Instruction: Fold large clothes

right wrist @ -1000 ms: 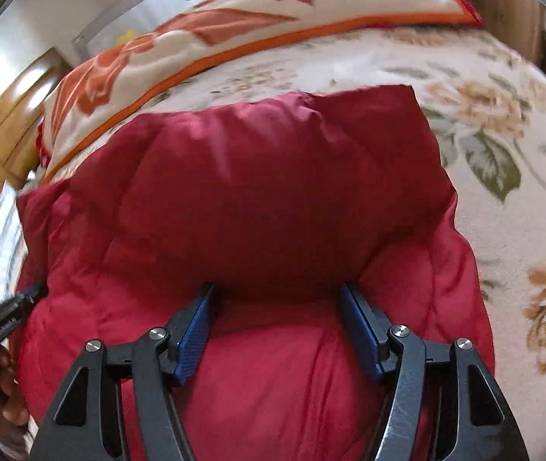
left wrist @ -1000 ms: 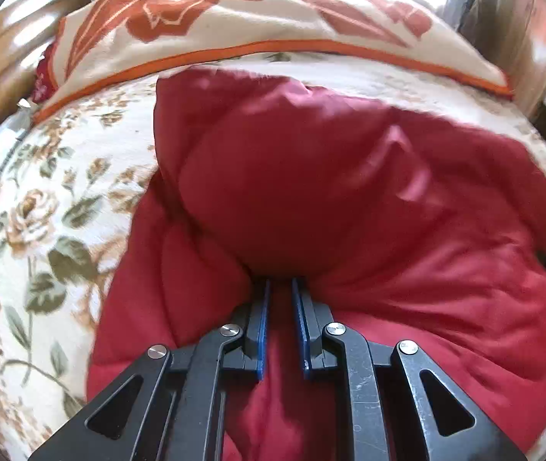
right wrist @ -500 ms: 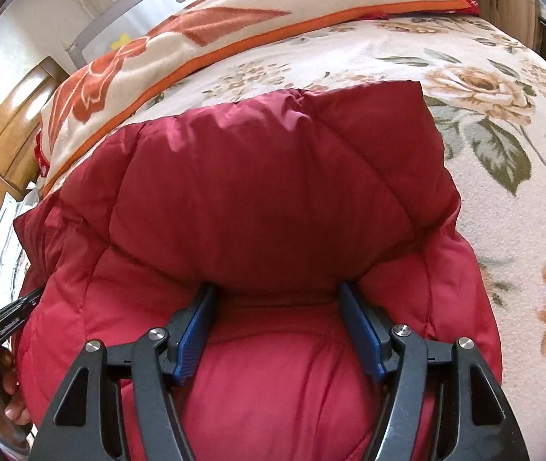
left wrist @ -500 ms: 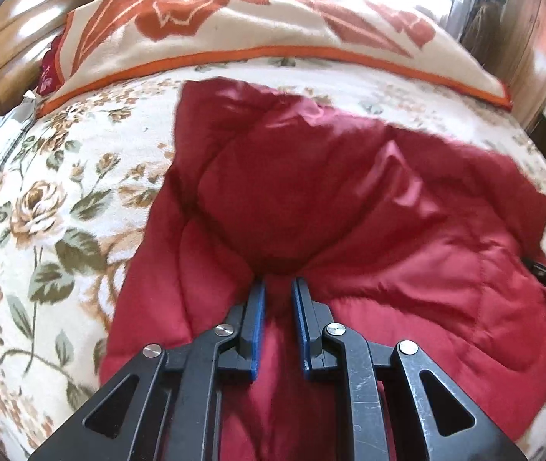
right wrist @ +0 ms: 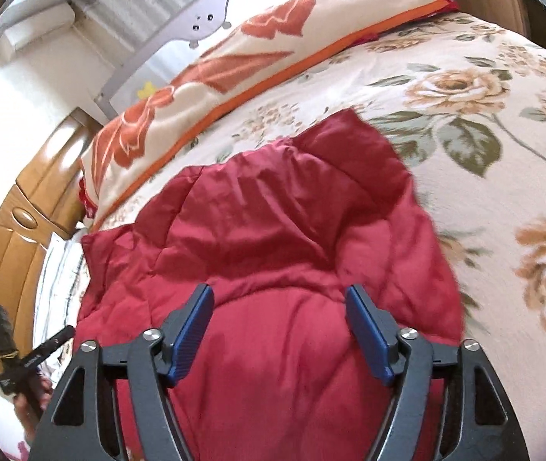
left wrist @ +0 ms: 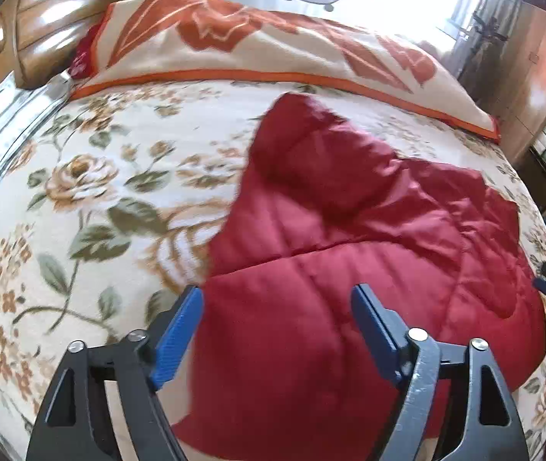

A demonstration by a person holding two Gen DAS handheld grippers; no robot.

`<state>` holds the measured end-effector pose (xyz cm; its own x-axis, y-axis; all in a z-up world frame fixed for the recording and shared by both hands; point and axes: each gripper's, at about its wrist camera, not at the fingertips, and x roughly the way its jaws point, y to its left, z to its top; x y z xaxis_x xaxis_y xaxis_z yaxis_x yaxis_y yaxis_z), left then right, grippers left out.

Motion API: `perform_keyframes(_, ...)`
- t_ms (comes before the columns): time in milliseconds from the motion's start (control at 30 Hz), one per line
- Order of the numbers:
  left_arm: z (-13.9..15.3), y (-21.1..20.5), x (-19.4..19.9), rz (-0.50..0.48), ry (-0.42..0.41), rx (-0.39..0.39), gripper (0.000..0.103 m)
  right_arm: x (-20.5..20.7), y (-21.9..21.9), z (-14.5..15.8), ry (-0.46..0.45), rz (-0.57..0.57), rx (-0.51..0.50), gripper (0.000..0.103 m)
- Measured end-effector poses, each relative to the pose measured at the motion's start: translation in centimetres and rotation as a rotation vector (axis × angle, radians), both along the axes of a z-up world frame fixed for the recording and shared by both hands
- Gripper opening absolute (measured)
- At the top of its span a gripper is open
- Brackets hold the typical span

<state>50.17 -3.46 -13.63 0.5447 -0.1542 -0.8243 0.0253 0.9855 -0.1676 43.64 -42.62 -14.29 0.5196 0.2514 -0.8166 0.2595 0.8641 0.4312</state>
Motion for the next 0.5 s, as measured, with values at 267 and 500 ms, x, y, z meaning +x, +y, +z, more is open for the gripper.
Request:
perform_keyframes(267,-1.5,3.1,1.0,0.025,0.052,-0.092,0.089,-3.8,-2.5,2.3,-0.038,-0.018,-0.098,0.088)
perform_keyframes(500,-2.8,4.0,2.1,-0.015,0.077,-0.171,0.094,-4.8,-5.5,0.6,0.014,-0.023,-0.035,0.09)
